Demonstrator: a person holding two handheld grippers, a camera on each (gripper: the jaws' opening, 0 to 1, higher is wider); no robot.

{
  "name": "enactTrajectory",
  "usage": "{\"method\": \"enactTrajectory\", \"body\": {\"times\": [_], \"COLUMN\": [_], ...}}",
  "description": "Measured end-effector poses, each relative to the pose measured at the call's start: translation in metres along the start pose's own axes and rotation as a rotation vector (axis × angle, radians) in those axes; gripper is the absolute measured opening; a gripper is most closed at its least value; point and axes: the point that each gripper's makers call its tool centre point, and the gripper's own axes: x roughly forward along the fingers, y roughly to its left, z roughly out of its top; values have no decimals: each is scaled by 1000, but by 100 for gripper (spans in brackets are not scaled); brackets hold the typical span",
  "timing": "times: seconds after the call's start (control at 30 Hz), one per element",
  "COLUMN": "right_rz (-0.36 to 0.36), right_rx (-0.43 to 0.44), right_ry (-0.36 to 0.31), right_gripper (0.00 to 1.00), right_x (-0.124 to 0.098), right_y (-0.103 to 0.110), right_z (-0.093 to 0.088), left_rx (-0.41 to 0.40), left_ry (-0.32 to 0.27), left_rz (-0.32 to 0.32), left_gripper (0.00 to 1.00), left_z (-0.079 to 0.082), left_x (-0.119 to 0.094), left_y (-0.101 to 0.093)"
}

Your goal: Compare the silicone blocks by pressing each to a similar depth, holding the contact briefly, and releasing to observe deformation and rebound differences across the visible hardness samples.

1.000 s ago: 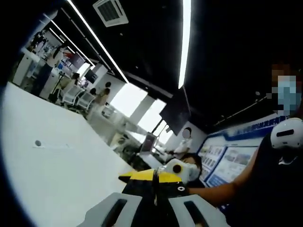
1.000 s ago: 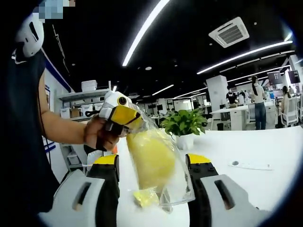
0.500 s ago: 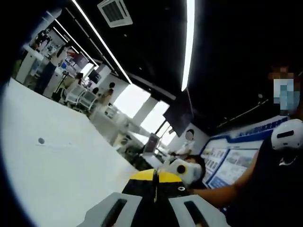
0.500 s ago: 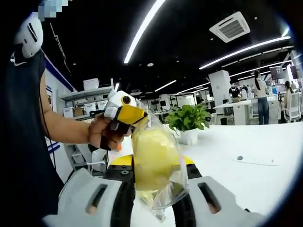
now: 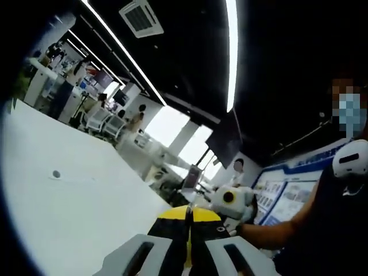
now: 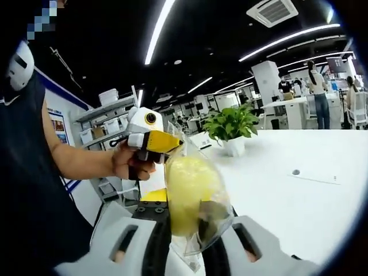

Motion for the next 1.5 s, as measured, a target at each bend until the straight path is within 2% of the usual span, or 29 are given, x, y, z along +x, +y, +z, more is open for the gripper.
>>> {"method": "enactTrajectory", "body": {"times": [0.03, 0.17, 0.3, 0.33, 0.37, 0.43, 0.47, 0.53, 0.63, 0.73, 0.77, 0.87, 0.93, 0.97, 1.07, 1.13, 1.17, 1.2, 1.33, 1.43, 1.5], "right_rz": [3, 19, 40, 39, 40, 36, 17, -8, -13, -32, -34, -40, -47, -56, -63, -67, -65, -57, -53, -36, -26], "right_rx": [-1, 4, 2, -24, -19, -17, -4, -19, -11, 7, 7, 17, 17, 6, -15, -15, -19, -26, -3, 10, 3], "right_ry": [6, 38, 62, 83, 82, 80, 82, 82, 59, 106, 111, 112, 116, 112, 100, 108, 113, 118, 131, 121, 128], "right_gripper": [10, 8, 7, 7, 7, 6, 6, 6, 5, 5, 4, 4, 3, 3, 3, 3, 3, 3, 3, 3, 3], "right_x": [0, -1, 3, 3, 4, 4, 4, 4, 7, 17, 20, 24, 28, 29, 31, 34, 36, 38, 40, 39, 39], "right_y": [0, 1, 3, 6, 7, 6, 4, 6, 6, 9, 11, 13, 17, 18, 27, 29, 30, 32, 33, 34, 34], "right_z": [-1, -8, -18, -22, -23, -26, -26, -24, -22, -29, -30, -30, -27, -25, -16, -15, -15, -15, -15, -15, -16], "left_rx": [5, 107, 95, 91, 118, 59, 37, 103, 72, 61, 44, 71, 115, 90, 200, 181, 149, 77, 120, 102, 124], "left_ry": [8, 25, 35, 51, 56, 64, 62, 71, 82, 119, 123, 124, 113, 92, 41, 54, 64, 69, 63, 63, 76], "left_rz": [2, 18, 16, 9, 0, -14, -4, -20, -53, -41, -42, -54, -56, -53, -95, -87, -84, -83, -59, -61, -58], "left_gripper": [0, 0, 0, 0, 0, 0, 0, 0, 0, 0, 0, 0, 0, 0, 0, 0, 0, 0, 0, 0, 0], "left_z": [-2, -9, -19, -23, -24, -27, -26, -24, -19, -25, -25, -24, -22, -19, -10, -9, -9, -8, -8, -7, -8], "left_x": [1, 0, -6, -7, -8, -8, -6, -5, -8, -16, -19, -27, -30, -33, -42, -45, -47, -49, -51, -51, -52], "left_y": [1, 0, 1, 1, 0, 1, 5, 5, 6, 14, 15, 15, 14, 12, 1, 3, 4, 5, 6, 4, 3]}}
